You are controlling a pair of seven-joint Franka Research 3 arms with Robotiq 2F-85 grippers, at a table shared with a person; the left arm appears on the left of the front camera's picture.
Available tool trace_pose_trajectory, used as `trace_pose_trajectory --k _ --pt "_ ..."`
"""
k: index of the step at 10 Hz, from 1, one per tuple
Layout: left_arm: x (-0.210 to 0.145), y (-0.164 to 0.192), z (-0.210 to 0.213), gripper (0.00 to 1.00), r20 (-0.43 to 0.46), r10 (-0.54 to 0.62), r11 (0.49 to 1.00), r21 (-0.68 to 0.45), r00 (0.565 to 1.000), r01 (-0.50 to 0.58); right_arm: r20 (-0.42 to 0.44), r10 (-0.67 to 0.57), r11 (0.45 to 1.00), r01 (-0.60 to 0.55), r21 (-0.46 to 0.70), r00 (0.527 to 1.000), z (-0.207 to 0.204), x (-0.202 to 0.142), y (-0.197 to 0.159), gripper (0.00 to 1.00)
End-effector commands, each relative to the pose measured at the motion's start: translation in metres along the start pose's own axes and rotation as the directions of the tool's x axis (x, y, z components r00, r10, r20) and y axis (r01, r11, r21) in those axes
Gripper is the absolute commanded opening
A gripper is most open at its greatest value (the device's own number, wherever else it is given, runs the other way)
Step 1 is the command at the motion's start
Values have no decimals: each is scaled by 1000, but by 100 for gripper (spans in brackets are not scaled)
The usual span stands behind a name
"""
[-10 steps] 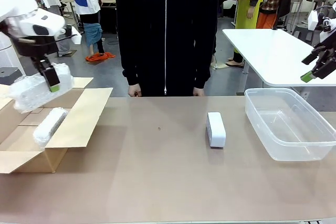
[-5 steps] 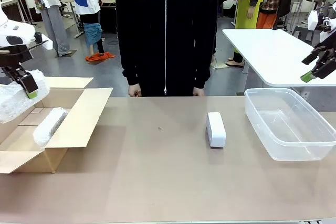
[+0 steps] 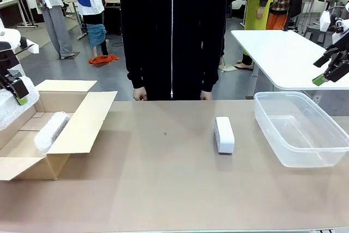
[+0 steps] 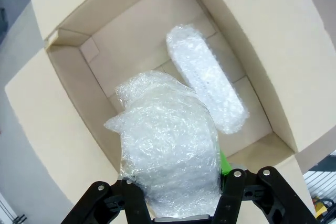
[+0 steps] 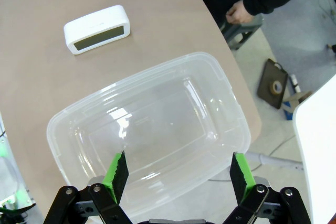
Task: Separate and place wrapped and unwrapped clocks.
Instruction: If the picked Digital clock is wrapped, place it in the Package Box ; if not, place it in the Organizing box.
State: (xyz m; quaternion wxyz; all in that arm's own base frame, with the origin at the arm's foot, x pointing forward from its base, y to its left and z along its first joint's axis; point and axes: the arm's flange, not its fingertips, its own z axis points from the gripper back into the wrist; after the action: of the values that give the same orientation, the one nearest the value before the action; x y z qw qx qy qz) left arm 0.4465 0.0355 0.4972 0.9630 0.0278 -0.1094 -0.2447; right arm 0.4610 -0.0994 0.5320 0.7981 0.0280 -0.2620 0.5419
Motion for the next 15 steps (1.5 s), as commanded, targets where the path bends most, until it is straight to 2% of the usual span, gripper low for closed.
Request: trace_pose_trajectory --k 1,7,12,13,15 --pt "2 8 -16 54 27 50 999 -23 998 -49 13 2 1000 -2 7 1000 -1 -1 -1 100" --pt "8 26 -53 54 -4 190 982 -3 982 -190 13 2 1000 -2 7 1000 -1 -1 -1 100" --pt "14 34 -74 54 59 116 993 -20 991 -115 13 2 1000 -2 7 1000 -1 -1 -1 100" --pt "10 32 -73 54 10 155 988 7 988 -155 13 2 1000 -2 7 1000 -1 -1 -1 100" --pt "10 32 -73 54 10 155 988 7 988 -155 13 2 1000 -2 7 1000 -1 -1 -1 100"
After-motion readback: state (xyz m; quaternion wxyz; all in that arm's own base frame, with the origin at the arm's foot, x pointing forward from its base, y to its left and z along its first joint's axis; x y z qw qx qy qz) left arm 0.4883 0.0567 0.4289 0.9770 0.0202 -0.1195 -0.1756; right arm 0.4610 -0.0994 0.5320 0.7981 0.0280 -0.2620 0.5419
